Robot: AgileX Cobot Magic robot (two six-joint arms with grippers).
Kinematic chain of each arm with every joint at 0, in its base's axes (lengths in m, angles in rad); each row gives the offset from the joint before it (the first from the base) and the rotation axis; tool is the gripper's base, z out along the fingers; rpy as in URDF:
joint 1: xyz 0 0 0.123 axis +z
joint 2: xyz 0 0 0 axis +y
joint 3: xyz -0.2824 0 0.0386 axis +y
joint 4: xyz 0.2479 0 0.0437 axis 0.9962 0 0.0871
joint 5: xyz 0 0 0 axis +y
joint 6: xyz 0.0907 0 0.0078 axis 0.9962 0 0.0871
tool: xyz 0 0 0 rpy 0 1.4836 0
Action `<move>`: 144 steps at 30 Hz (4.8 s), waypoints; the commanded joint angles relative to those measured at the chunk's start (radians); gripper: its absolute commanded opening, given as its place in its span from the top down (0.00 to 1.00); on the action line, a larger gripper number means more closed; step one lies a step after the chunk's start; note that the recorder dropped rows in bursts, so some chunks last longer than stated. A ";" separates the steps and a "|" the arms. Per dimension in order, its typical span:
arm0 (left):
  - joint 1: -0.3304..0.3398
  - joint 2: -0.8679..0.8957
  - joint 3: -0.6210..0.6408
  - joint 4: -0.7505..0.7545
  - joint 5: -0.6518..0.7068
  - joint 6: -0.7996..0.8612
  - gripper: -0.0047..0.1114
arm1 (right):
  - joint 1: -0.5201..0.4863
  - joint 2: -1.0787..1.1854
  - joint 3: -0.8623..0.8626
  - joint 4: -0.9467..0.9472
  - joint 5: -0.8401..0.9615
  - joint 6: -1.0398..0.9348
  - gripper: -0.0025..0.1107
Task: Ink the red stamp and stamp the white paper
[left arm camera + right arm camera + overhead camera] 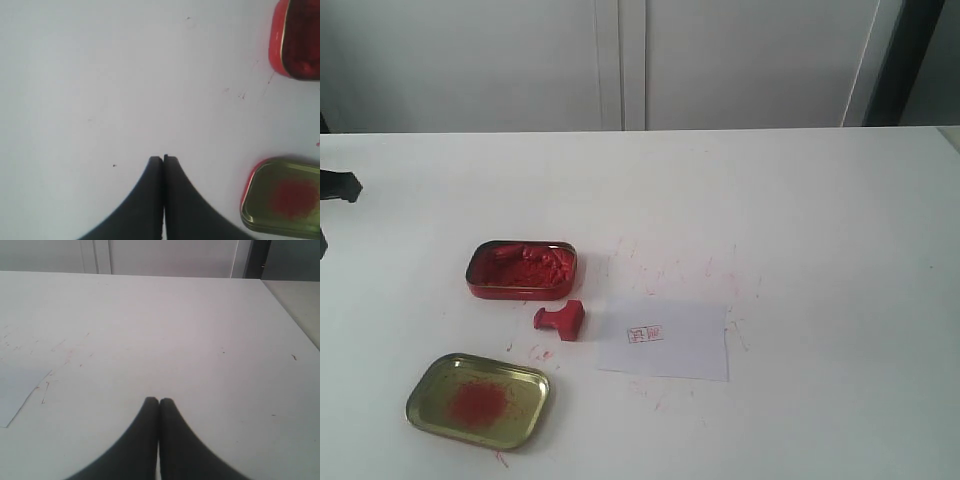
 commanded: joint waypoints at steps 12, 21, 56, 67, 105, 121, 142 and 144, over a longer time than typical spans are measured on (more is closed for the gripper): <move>0.016 -0.161 0.156 -0.029 0.016 0.153 0.96 | -0.005 -0.005 0.005 -0.006 -0.014 0.002 0.98; 0.014 -0.325 0.246 -0.044 0.056 0.185 0.96 | -0.005 -0.005 0.005 -0.006 -0.014 0.002 0.98; 0.014 -0.491 0.287 -0.125 -0.077 0.190 0.96 | -0.005 -0.005 0.005 -0.006 -0.014 0.002 0.98; 0.014 -0.749 0.608 -0.147 -0.347 0.190 0.96 | -0.005 -0.005 0.005 -0.006 -0.014 0.002 0.98; 0.014 -1.676 1.312 -0.151 -0.621 0.194 0.96 | -0.005 -0.005 0.005 -0.006 -0.014 0.023 0.98; 0.014 -1.676 1.312 0.029 -0.623 -0.002 0.96 | -0.005 -0.005 0.005 -0.006 -0.014 0.023 0.98; 0.014 -1.676 1.312 0.031 -0.625 -0.002 0.96 | -0.005 -0.005 0.005 -0.006 -0.014 0.023 0.98; 0.014 -1.676 1.312 0.031 -0.644 -0.002 0.96 | -0.005 -0.005 0.005 -0.006 -0.014 0.023 0.98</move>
